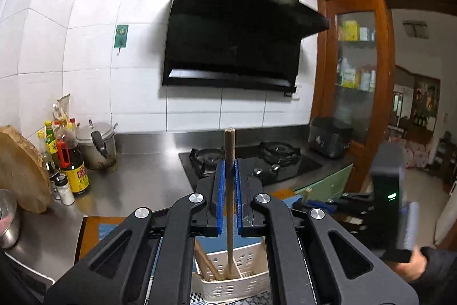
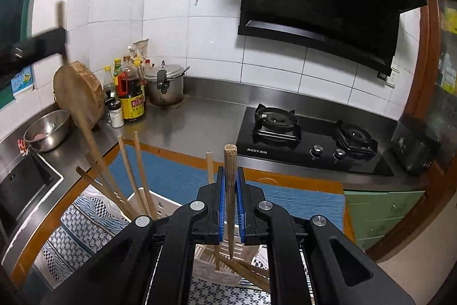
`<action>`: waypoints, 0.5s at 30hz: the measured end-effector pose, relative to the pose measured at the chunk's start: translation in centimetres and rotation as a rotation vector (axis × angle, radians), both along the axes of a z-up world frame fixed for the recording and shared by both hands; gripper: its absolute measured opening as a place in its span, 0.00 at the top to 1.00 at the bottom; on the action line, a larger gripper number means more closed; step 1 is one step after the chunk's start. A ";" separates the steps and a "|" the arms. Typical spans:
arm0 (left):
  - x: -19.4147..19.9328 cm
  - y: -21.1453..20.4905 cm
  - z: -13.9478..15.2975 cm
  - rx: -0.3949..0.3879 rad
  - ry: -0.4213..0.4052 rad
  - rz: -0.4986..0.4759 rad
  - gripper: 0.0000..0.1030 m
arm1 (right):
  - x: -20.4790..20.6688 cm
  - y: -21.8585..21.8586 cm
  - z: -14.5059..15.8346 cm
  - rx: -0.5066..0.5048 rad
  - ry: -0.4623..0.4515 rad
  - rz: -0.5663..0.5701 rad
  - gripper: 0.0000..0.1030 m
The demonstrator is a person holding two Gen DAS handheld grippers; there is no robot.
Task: Organize utensils
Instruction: 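Lower both held chopsticks into the white caddy and open both grippers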
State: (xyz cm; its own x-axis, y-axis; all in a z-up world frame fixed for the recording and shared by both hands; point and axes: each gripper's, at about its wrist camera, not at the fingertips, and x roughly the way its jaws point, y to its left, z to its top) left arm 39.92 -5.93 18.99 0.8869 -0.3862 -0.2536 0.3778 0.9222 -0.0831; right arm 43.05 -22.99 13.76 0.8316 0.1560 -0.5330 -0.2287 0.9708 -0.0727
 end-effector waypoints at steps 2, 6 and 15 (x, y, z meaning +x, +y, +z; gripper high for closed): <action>1.0 -0.1 -1.5 -0.007 0.041 0.000 0.95 | 0.0 0.0 -0.3 -0.001 0.005 0.004 0.93; 2.3 0.3 -3.7 -0.017 0.107 0.008 0.95 | 0.2 -0.1 -0.7 0.001 0.011 0.005 0.93; 1.9 1.0 -5.3 0.000 0.160 0.034 0.91 | -1.5 -0.3 0.1 -0.003 -0.005 0.006 0.73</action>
State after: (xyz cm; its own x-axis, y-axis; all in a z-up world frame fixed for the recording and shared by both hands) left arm 41.77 -4.93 13.74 0.8478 -0.3567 -0.3925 0.3285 0.9342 -0.1393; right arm 41.55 -23.31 13.88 0.8334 0.1594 -0.5293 -0.2342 0.9692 -0.0769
